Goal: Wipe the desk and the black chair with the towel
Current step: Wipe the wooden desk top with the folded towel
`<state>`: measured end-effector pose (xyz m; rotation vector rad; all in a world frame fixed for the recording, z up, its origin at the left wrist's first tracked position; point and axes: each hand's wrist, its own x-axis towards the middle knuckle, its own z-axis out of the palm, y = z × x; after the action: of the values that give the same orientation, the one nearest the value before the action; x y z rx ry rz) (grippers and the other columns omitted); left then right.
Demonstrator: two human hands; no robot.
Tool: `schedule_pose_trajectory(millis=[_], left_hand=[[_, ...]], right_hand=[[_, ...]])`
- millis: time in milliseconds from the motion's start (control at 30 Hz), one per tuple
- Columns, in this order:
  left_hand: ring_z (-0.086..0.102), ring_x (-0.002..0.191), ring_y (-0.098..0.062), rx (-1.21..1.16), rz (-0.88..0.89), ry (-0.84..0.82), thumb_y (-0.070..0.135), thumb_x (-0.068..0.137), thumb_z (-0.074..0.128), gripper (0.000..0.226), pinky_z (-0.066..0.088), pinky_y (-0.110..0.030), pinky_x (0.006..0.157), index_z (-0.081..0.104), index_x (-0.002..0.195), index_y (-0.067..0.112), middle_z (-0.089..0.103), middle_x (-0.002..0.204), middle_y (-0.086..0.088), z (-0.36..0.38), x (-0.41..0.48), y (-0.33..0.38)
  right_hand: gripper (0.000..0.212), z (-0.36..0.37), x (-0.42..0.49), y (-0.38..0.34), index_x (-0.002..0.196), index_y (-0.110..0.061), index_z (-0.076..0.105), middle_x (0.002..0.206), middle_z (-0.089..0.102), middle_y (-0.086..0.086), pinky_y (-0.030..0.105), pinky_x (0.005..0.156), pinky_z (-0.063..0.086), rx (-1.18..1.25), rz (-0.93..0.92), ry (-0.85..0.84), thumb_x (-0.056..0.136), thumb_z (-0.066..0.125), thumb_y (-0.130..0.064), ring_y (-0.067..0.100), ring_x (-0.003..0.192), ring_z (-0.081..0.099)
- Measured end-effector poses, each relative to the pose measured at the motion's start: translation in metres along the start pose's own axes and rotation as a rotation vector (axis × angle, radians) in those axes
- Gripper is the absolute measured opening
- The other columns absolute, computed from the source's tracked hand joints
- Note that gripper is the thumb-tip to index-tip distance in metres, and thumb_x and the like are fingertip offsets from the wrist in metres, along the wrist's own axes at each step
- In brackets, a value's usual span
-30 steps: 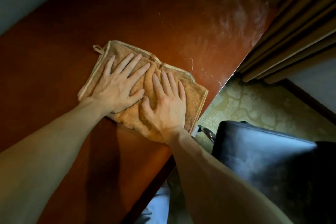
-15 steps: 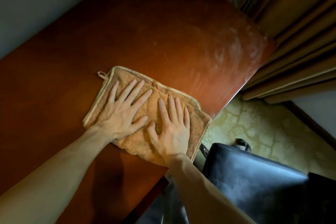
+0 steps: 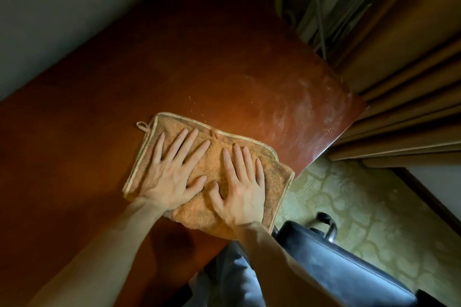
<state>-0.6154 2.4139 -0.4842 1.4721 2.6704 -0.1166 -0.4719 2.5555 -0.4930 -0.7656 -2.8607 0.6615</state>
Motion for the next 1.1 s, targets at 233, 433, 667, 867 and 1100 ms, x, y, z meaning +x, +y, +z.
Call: schedule_pose_trajectory(millis=[233,433,667,867,1100], left_hand=[[0.016,0.160,-0.027,-0.026,-0.058,0.016,0.062,0.093,0.044,0.080,0.016,-0.064,0.125,0.028,0.163,0.028,0.018,0.172,-0.009,-0.001,-0.002,0.006],[0.017,0.160,-0.026,-0.067,-0.097,0.033,0.061,0.095,0.044,0.077,0.017,-0.063,0.124,0.030,0.163,0.027,0.019,0.172,-0.007,0.001,-0.003,0.006],[0.015,0.160,-0.025,-0.117,-0.465,0.020,0.064,0.095,0.041,0.078,0.014,-0.062,0.125,0.026,0.164,0.031,0.019,0.172,-0.007,0.001,-0.009,0.030],[0.015,0.160,-0.027,-0.166,-0.624,0.034,0.066,0.098,0.033,0.074,0.013,-0.064,0.125,0.028,0.163,0.031,0.019,0.172,-0.008,0.008,-0.006,0.043],[0.013,0.160,-0.032,-0.203,-0.772,0.092,0.065,0.097,0.035,0.076,0.008,-0.065,0.126,0.030,0.163,0.027,0.017,0.172,-0.013,0.012,0.002,0.053]], right_hand=[[0.080,-0.006,0.012,0.009,0.162,-0.020,0.029,0.171,0.019,0.007,0.050,0.129,0.008,-0.005,-0.113,-0.070,0.093,0.058,-0.050,0.023,0.160,0.008],[0.085,-0.013,0.032,0.017,0.163,-0.020,0.028,0.171,0.017,0.007,0.048,0.129,0.003,-0.030,-0.240,-0.133,0.091,0.062,-0.049,0.023,0.160,0.006],[0.083,-0.017,0.085,0.035,0.162,-0.022,0.031,0.170,0.020,0.004,0.050,0.128,0.012,-0.056,-0.498,-0.194,0.090,0.060,-0.053,0.020,0.159,0.009],[0.083,-0.016,0.111,0.035,0.160,-0.019,0.036,0.169,0.026,0.004,0.054,0.126,0.017,-0.019,-0.619,-0.218,0.087,0.065,-0.048,0.021,0.159,0.015],[0.074,-0.011,0.166,0.030,0.157,-0.018,0.042,0.166,0.031,0.006,0.056,0.124,0.024,-0.003,-0.883,-0.259,0.091,0.063,-0.042,0.024,0.157,0.021]])
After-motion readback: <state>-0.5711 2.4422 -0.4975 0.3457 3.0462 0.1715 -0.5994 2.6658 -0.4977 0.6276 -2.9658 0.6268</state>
